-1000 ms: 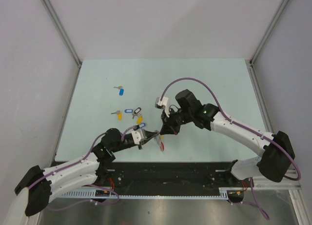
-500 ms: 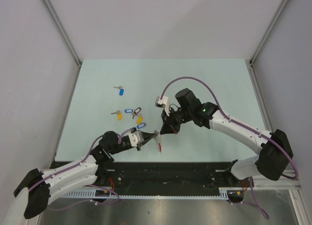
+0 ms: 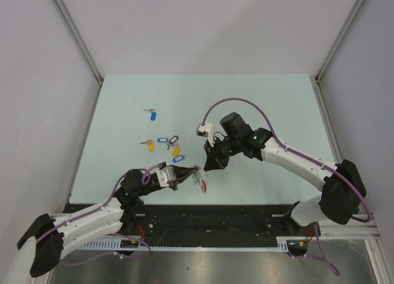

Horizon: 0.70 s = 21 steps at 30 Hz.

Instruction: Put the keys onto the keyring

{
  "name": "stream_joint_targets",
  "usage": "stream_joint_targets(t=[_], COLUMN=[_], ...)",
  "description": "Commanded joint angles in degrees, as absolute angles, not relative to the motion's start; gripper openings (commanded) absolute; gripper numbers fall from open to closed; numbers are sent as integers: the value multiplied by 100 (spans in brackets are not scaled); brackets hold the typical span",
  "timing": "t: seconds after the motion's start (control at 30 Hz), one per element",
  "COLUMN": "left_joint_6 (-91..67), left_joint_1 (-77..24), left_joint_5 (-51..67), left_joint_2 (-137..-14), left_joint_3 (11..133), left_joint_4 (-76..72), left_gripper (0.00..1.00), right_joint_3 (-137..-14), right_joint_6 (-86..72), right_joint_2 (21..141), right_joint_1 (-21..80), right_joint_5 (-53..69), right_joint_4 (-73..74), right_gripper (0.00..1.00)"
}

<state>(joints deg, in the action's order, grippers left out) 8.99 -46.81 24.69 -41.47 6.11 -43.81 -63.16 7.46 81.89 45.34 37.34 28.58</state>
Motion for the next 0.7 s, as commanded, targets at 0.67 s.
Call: stream_joint_targets(t=[0.67], left_joint_6=[633], left_joint_1=[-4658], left_joint_5=[2795], left_joint_2=[-4377], left_joint_3=[721], left_joint_4=[-4825], left_gripper=[0], right_joint_3=[-5810], right_joint_6=[2434], right_joint_2=[7110], right_joint_1=[4939], right_joint_5=[3103], right_joint_4=[2601], right_gripper=[0])
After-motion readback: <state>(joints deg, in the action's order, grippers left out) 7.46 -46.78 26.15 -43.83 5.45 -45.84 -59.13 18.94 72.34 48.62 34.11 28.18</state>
